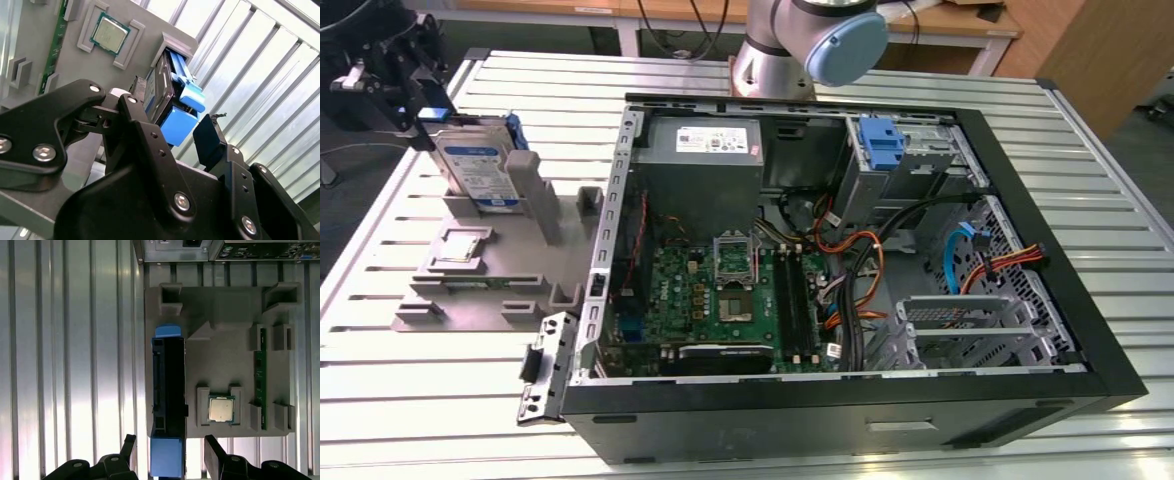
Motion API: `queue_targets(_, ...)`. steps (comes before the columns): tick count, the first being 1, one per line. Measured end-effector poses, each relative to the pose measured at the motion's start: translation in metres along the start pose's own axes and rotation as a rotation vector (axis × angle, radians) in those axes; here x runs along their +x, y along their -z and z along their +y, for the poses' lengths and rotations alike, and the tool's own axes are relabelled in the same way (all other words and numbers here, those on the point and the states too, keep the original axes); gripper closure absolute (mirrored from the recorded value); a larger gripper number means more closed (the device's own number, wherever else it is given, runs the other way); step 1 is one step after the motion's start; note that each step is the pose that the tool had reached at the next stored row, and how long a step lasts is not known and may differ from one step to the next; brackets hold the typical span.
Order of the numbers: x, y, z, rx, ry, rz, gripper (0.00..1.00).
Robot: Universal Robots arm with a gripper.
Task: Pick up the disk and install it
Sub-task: 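Pick up the disk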
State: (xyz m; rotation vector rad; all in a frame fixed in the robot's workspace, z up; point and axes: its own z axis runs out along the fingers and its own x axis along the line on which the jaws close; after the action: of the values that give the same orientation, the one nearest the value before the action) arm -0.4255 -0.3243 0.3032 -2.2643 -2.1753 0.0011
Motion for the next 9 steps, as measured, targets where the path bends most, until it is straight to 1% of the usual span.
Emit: queue_targets(9,0.0009,-0.0032,0.0000,0.0015,0.000,0.0015,0.35)
